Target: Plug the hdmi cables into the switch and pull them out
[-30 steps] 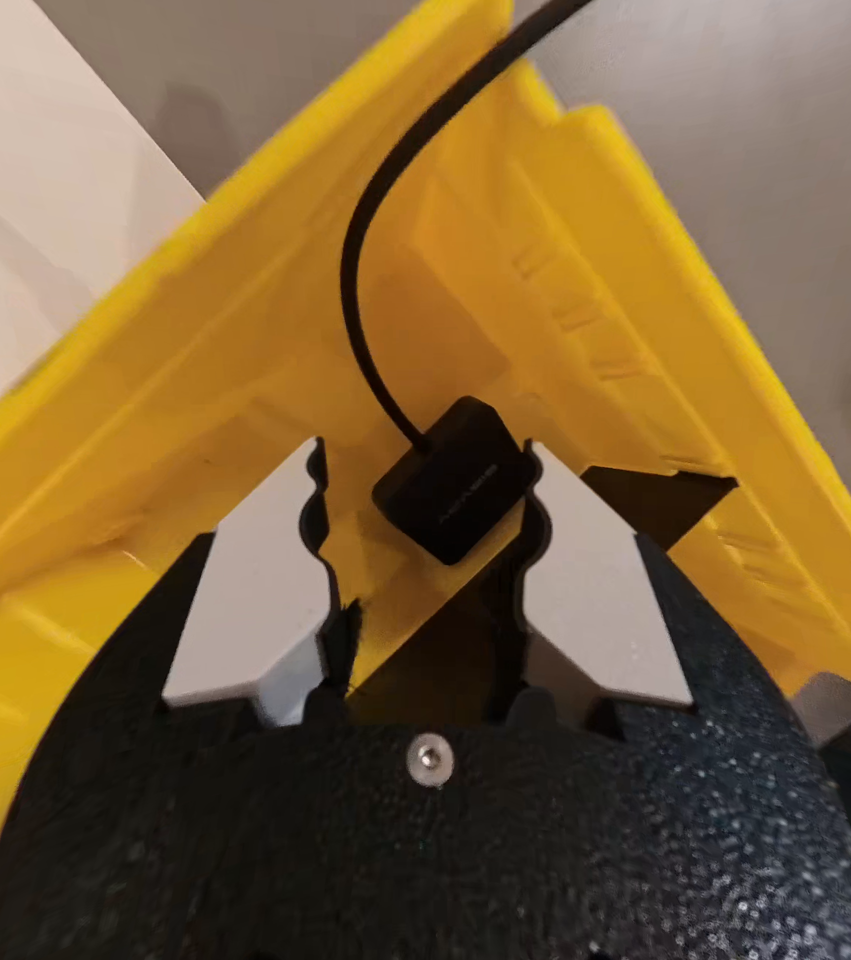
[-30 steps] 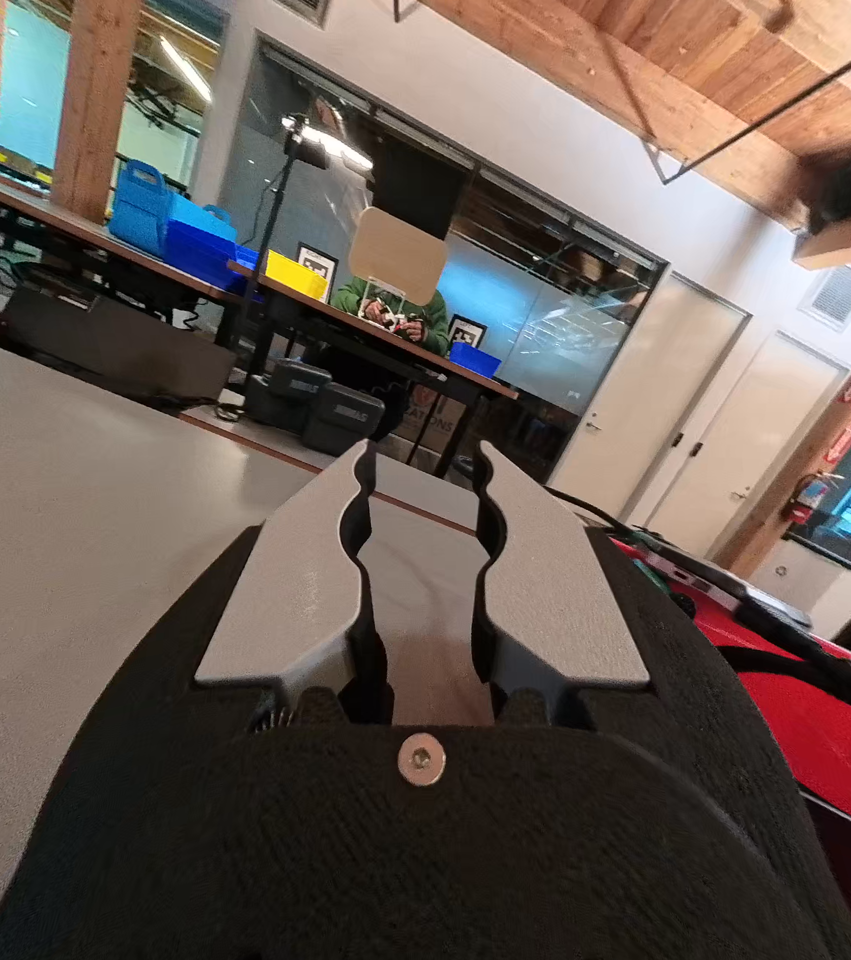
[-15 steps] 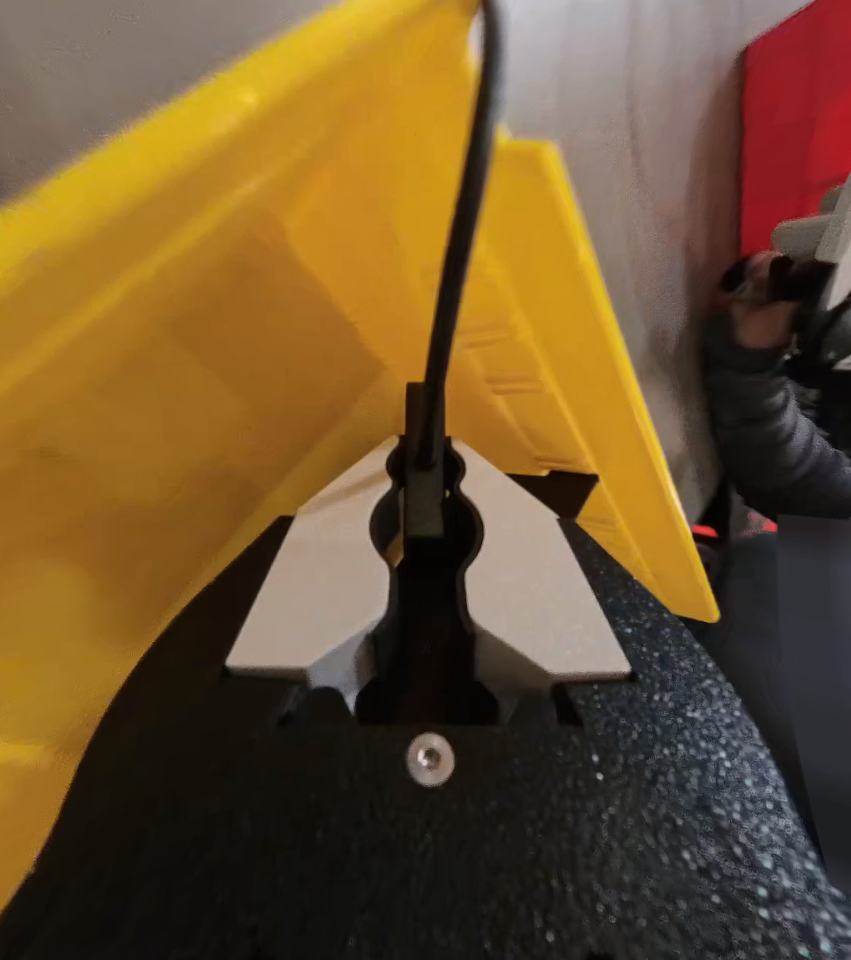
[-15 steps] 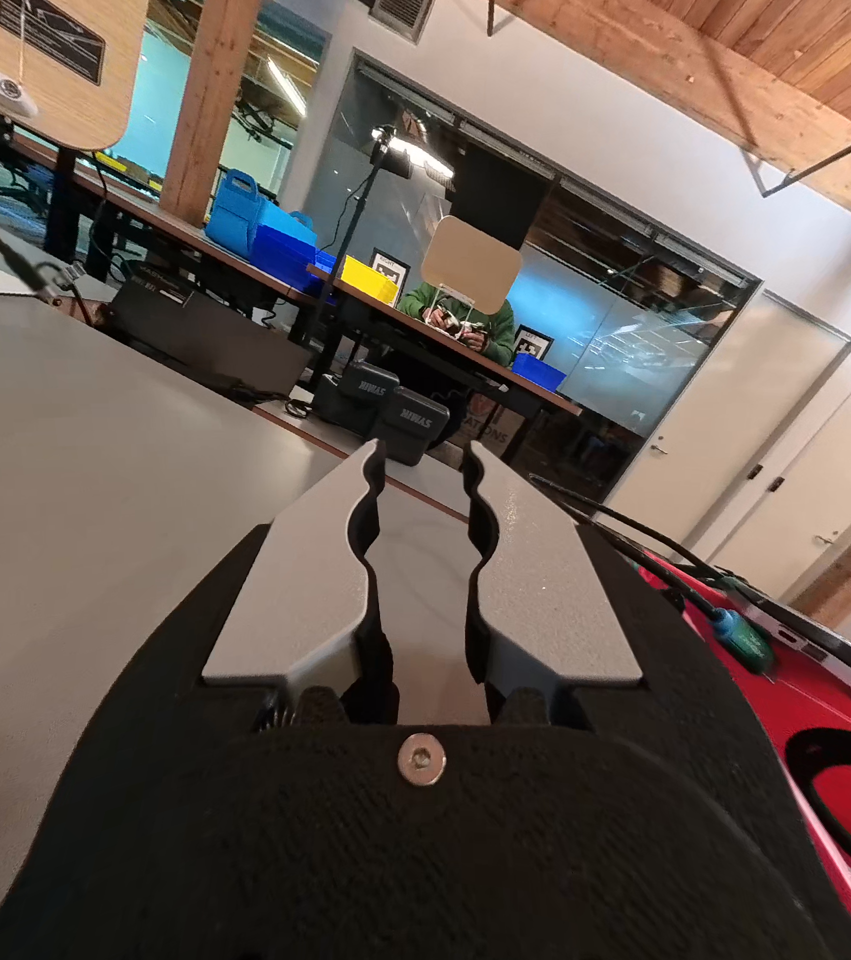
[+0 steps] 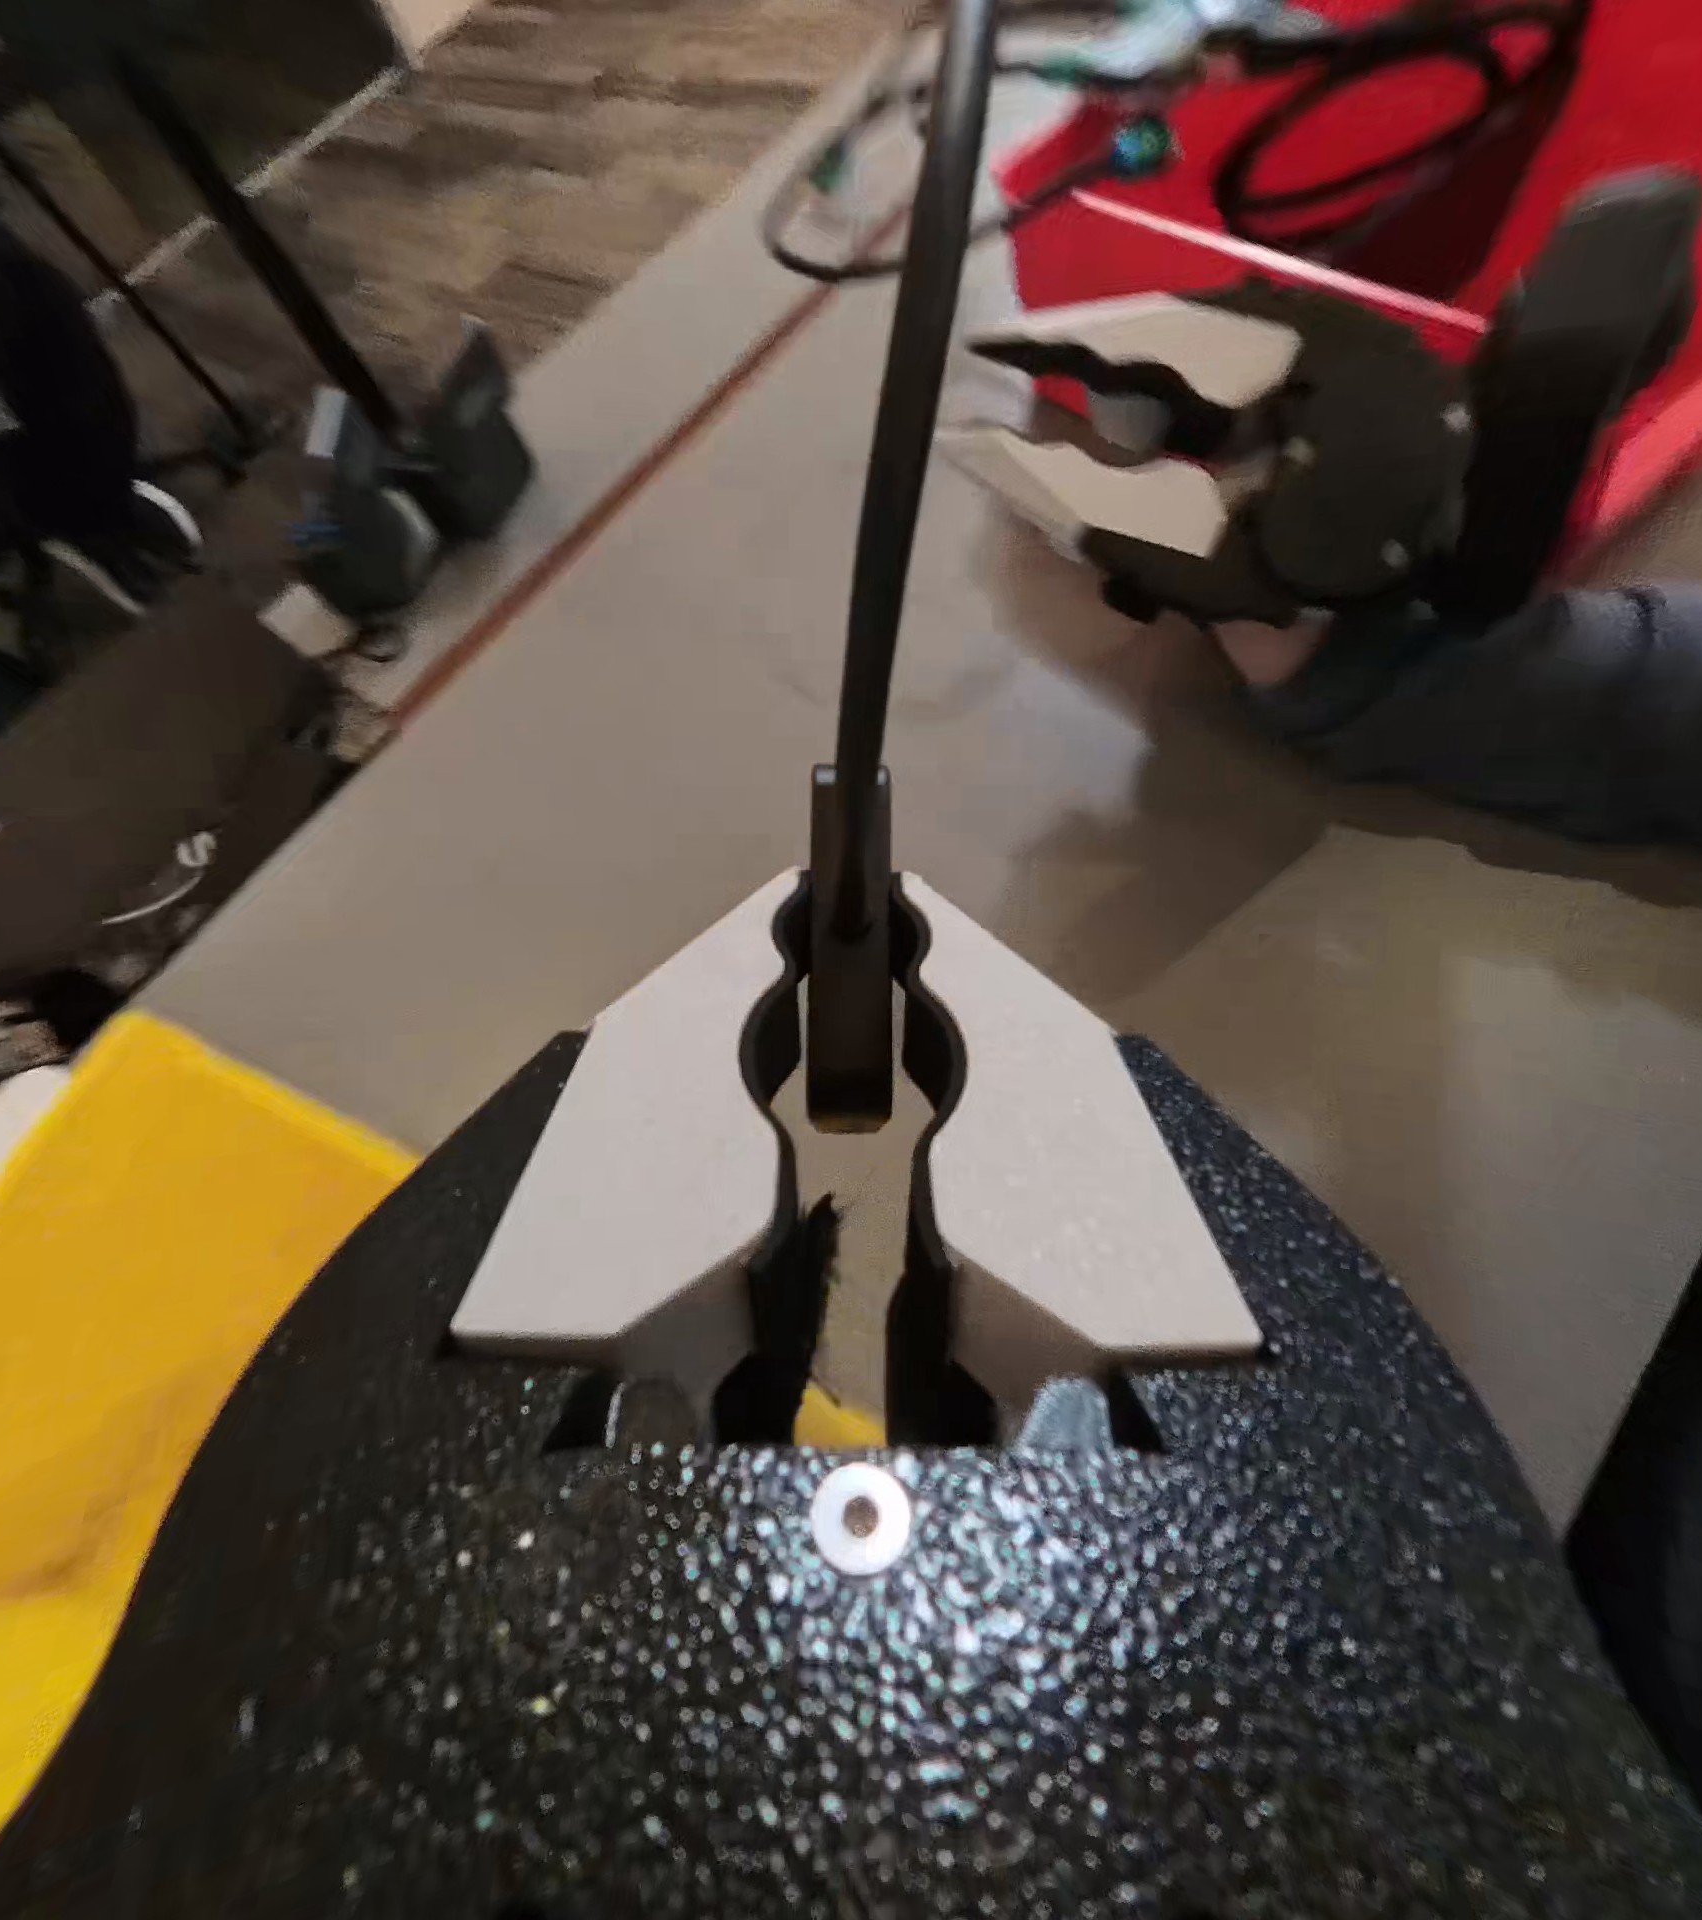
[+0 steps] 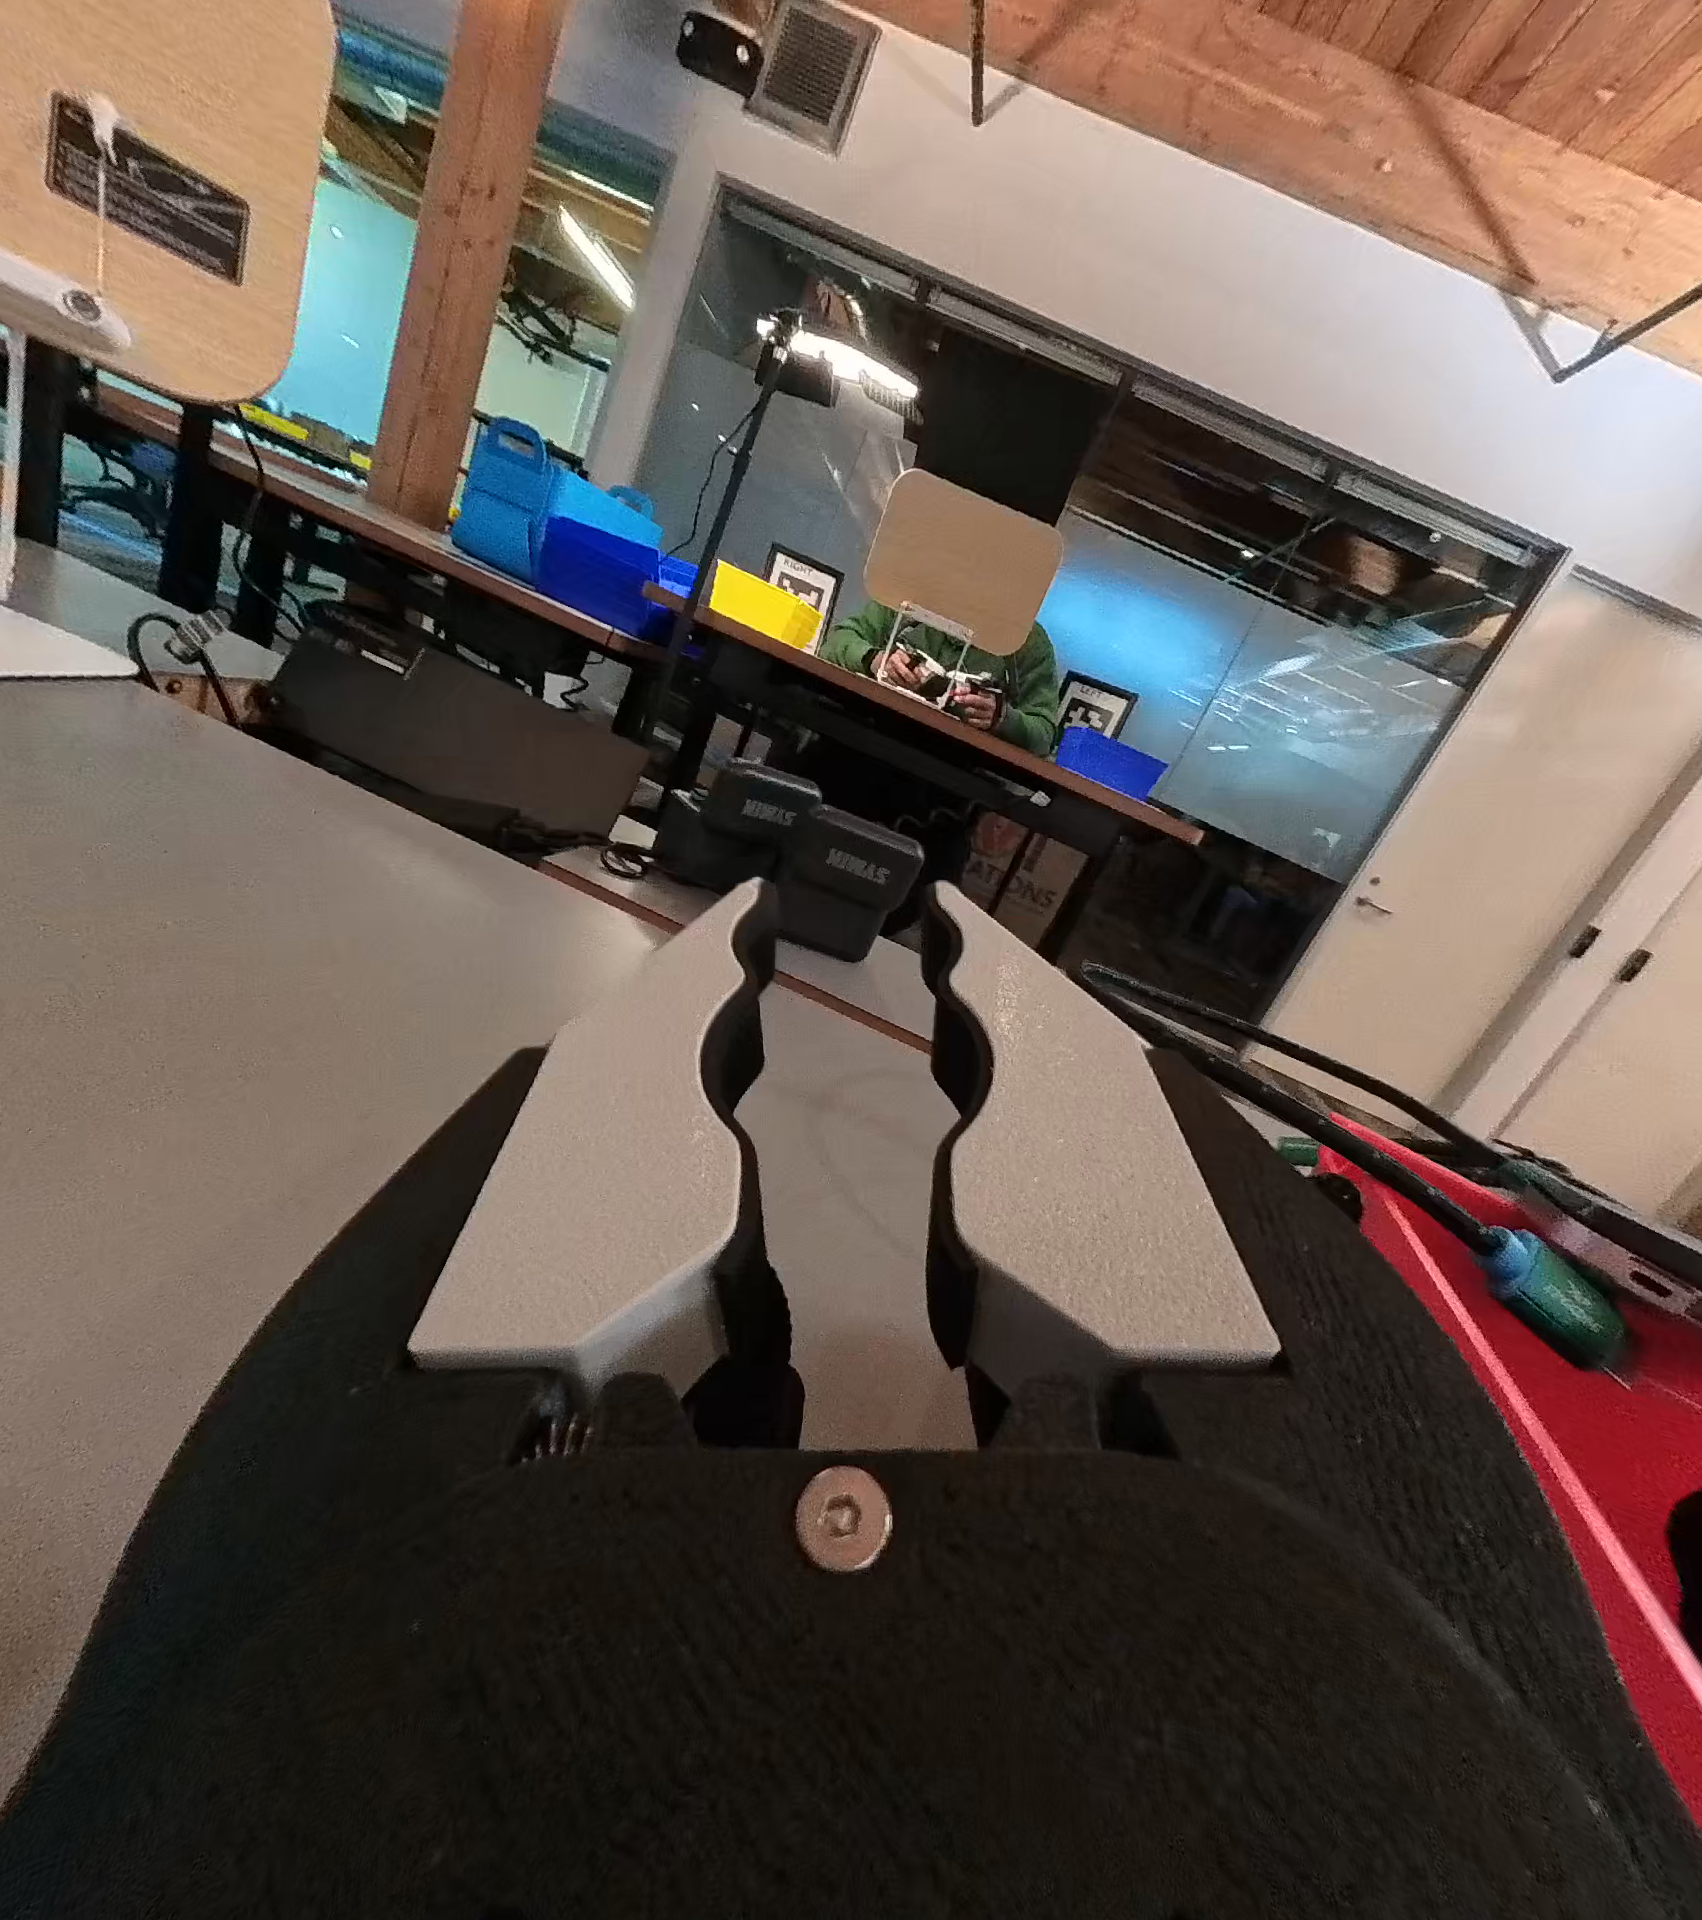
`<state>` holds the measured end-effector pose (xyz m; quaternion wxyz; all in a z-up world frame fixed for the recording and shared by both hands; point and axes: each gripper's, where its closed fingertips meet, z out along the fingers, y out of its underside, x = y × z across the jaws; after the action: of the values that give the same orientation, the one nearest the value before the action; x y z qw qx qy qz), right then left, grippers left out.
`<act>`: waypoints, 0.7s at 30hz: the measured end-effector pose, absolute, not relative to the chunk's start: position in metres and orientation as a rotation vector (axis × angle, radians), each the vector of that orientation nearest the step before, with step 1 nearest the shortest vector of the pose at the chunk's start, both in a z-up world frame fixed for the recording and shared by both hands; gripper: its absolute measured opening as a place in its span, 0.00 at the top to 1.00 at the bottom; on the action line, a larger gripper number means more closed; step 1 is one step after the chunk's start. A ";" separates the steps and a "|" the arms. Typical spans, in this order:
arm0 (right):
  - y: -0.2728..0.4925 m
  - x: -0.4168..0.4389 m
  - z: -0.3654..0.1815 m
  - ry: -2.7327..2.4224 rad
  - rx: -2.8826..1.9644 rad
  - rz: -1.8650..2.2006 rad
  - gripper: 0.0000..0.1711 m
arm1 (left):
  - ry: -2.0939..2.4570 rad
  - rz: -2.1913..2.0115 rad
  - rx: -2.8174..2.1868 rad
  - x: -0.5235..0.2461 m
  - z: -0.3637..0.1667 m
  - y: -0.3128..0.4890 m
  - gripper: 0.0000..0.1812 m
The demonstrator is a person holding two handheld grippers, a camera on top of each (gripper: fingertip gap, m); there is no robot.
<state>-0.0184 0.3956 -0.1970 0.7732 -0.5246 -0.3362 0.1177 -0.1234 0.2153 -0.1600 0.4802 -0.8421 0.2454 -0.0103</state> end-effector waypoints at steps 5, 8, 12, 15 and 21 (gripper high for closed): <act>0.402 -0.014 -0.197 -0.698 -1.155 0.292 0.85 | 0.766 0.311 -2.120 -0.084 -0.243 0.240 0.94; 0.413 -0.005 -0.196 -0.670 -1.160 0.269 0.85 | 0.847 0.560 -2.056 -0.087 -0.268 0.255 0.94; 0.418 -0.002 -0.196 -0.662 -1.164 0.288 0.85 | 0.884 0.617 -2.123 -0.089 -0.300 0.262 0.93; 0.417 -0.004 -0.195 -0.675 -1.155 0.285 0.85 | 0.827 0.605 -2.104 -0.090 -0.301 0.265 0.90; 0.416 -0.004 -0.194 -0.677 -1.146 0.299 0.85 | 0.786 0.117 -2.184 -0.053 -0.294 0.235 0.56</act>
<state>-0.0036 0.4164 -0.1942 0.7762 -0.5296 -0.3129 0.1384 -0.0534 0.2347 -0.2943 0.3974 -0.8624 0.3102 0.0463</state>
